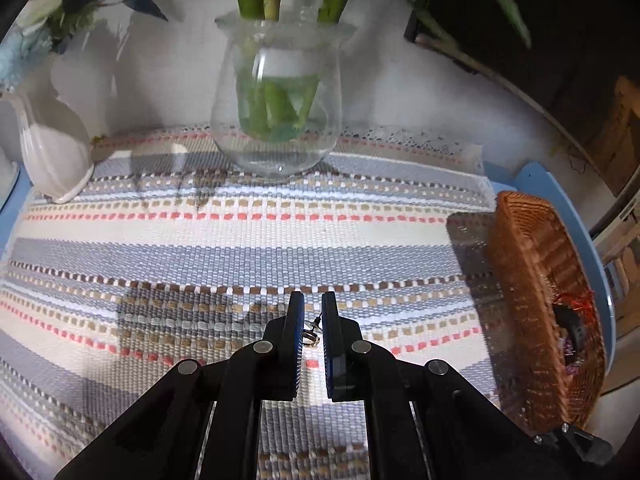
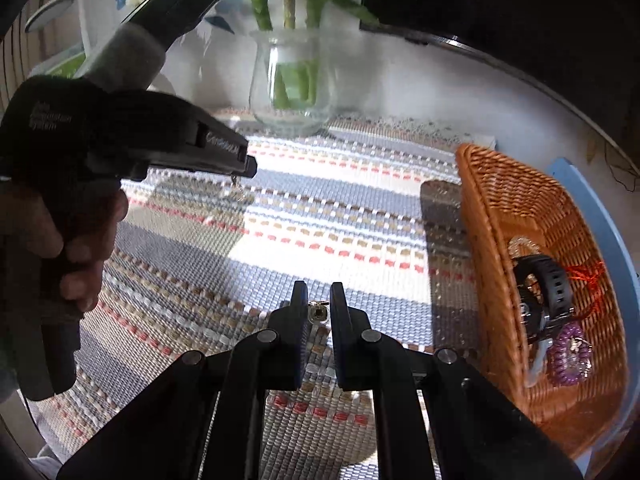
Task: Organize jewelry
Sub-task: 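Carry the gold ring in the right tool over the basket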
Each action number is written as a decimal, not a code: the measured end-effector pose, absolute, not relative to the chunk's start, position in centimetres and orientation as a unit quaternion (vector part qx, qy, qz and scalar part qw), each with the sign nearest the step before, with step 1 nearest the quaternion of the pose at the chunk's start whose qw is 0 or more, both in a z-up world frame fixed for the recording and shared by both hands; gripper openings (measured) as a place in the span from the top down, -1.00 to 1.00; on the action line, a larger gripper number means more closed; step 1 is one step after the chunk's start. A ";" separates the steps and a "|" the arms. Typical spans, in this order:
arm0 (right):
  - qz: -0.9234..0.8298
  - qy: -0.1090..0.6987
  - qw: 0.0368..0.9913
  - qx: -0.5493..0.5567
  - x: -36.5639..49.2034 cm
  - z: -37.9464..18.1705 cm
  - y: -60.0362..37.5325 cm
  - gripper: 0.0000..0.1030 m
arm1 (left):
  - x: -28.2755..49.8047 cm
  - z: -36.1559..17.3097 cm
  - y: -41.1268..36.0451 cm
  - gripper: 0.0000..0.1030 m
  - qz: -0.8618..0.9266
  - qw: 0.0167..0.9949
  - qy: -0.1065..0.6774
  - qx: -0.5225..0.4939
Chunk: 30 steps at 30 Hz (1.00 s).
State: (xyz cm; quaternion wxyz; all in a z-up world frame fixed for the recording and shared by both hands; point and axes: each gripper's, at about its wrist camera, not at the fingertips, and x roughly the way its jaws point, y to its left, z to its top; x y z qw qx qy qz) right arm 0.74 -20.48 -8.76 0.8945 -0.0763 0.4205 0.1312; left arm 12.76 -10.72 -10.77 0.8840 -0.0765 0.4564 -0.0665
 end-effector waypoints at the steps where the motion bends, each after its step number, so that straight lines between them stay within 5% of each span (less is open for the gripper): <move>1: 0.129 0.417 0.897 -0.076 0.7 -8.4 -20.6 0.76 | 12.6 -10.3 -10.7 0.84 -0.068 0.884 0.455 -0.079; 16: 0.060 0.358 0.932 0.000 0.8 -1.6 -26.8 0.76 | 9.8 -3.1 -14.2 0.84 -0.117 0.897 0.421 -0.064; 30: -0.054 0.322 0.945 0.027 -0.3 2.9 -37.4 0.76 | 12.2 2.0 -27.8 0.84 -0.265 0.884 0.385 0.022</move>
